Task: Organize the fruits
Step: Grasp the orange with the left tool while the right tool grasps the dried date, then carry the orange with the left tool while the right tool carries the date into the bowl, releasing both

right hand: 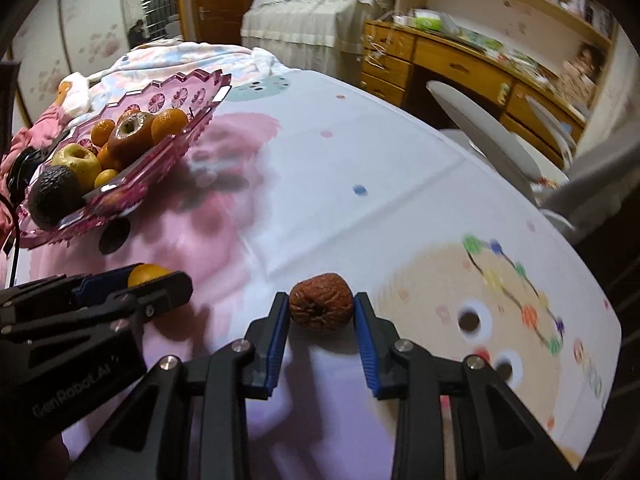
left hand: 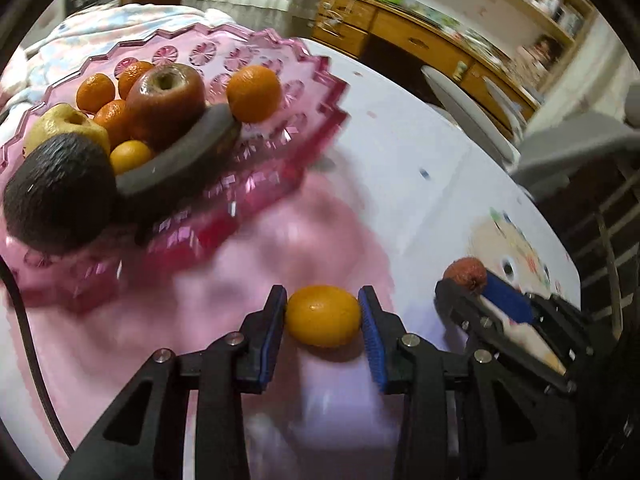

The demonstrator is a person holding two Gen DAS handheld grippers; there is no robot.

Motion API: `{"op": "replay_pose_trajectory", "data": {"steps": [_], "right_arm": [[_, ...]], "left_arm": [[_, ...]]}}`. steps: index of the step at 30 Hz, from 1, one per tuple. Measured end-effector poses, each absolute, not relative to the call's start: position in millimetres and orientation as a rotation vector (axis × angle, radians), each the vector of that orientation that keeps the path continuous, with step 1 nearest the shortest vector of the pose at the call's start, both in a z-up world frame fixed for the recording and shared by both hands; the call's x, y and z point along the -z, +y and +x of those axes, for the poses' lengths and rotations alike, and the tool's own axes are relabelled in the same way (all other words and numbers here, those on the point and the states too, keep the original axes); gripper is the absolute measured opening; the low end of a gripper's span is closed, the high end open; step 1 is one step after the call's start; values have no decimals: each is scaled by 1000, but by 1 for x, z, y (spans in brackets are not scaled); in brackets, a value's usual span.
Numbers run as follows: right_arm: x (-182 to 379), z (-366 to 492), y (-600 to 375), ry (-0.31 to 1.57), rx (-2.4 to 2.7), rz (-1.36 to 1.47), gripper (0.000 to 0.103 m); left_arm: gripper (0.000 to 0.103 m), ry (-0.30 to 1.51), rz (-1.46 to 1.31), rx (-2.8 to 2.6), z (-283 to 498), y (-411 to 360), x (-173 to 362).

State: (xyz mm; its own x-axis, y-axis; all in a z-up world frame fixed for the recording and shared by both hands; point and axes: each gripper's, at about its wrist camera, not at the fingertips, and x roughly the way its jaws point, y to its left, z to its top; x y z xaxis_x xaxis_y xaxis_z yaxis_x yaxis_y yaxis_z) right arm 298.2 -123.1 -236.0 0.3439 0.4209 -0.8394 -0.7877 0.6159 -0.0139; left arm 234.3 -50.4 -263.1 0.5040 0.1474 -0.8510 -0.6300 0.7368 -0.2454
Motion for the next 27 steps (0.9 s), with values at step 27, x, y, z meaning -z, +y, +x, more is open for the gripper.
{"op": "replay_pose_trajectory", "data": {"steps": [27], "right_arm": [[144, 160, -148, 1018, -754, -287, 33]], "left_arm": [[35, 945, -322, -200, 104, -32, 136]]}}
